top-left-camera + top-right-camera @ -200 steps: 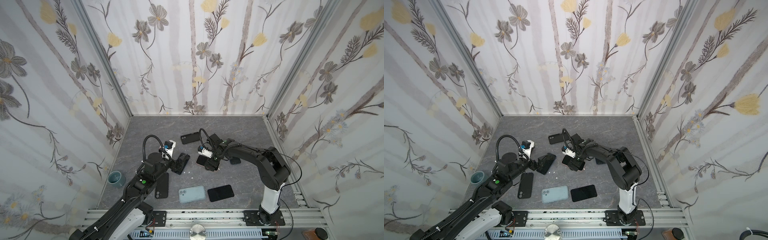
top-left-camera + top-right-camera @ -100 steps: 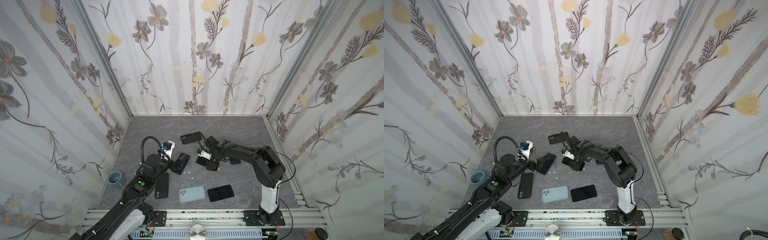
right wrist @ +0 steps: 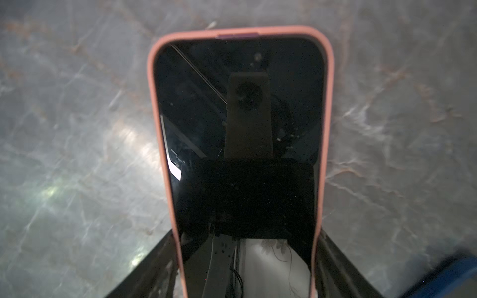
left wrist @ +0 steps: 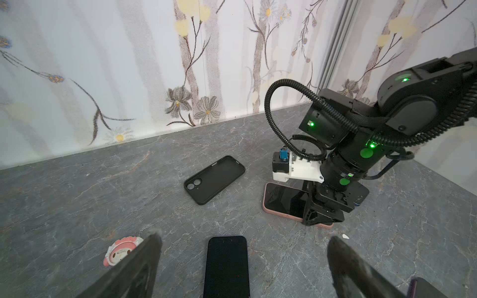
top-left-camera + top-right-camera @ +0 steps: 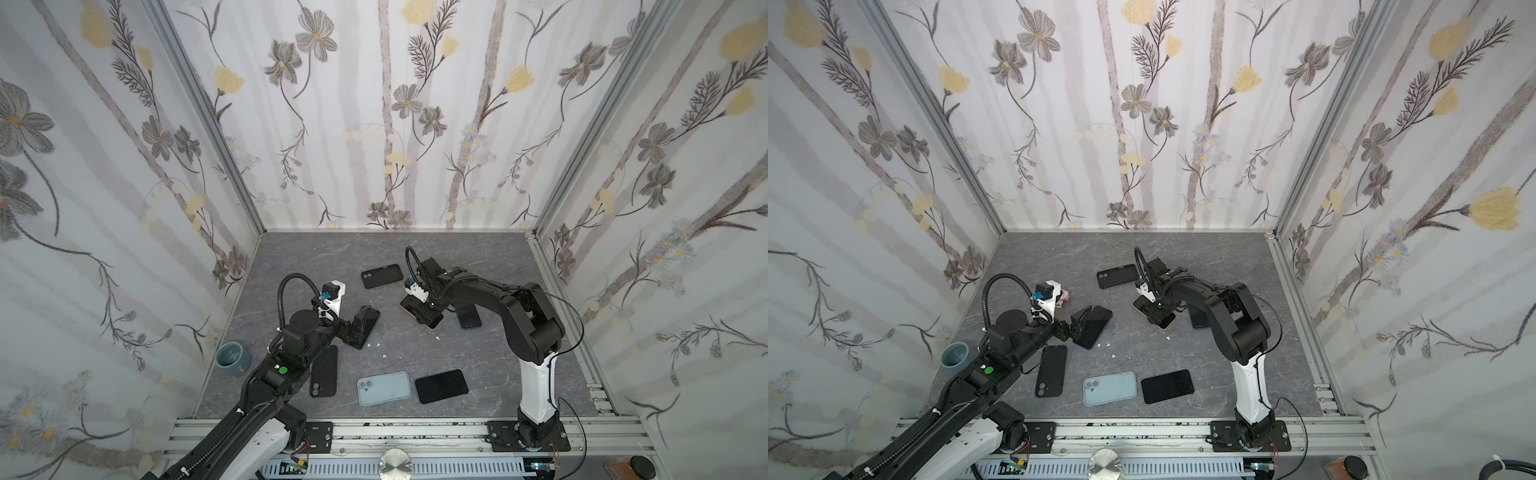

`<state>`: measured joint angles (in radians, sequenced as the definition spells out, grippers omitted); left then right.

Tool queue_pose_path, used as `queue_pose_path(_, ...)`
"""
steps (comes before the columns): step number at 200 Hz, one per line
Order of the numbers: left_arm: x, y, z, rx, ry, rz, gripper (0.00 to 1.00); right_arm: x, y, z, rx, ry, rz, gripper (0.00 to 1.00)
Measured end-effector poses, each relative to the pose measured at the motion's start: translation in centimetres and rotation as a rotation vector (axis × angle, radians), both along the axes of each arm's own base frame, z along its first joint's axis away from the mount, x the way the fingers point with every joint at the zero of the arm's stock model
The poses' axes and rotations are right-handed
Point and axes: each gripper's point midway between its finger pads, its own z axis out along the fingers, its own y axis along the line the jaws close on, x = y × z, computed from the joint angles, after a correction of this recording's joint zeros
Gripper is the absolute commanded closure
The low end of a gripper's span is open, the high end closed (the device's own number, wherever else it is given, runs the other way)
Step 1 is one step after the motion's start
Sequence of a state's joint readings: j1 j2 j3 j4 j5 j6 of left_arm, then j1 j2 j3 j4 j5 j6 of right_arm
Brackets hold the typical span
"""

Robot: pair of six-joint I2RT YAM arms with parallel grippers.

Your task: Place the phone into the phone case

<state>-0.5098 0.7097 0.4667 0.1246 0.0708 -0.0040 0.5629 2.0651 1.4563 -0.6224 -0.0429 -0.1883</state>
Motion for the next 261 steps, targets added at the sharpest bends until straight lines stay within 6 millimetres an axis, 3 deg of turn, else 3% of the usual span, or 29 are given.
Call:
queue_pose_path(93, 0.0, 0.3, 0.5, -0.006, -0.017, 0.013, 0.0, 9.7, -1.1, -0.1, 0.07, -0.101, -0.394, 0.31)
queue_pose_path(142, -0.1, 0.4, 0.8, -0.012, -0.028, 0.016, 0.0, 14.5, -3.0, -0.2, 0.107, -0.174, -0.558, 0.28)
queue_pose_path(214, -0.2, 0.5, 1.4, -0.02, -0.045, 0.017, 0.0, 18.0, -4.9, -0.9, 0.12, -0.218, -0.66, 0.24)
queue_pose_path(261, -0.2, 0.4, 1.6, -0.023, -0.055, 0.017, 0.0, 18.7, -5.1, 0.0, 0.14, -0.249, -0.674, 0.08)
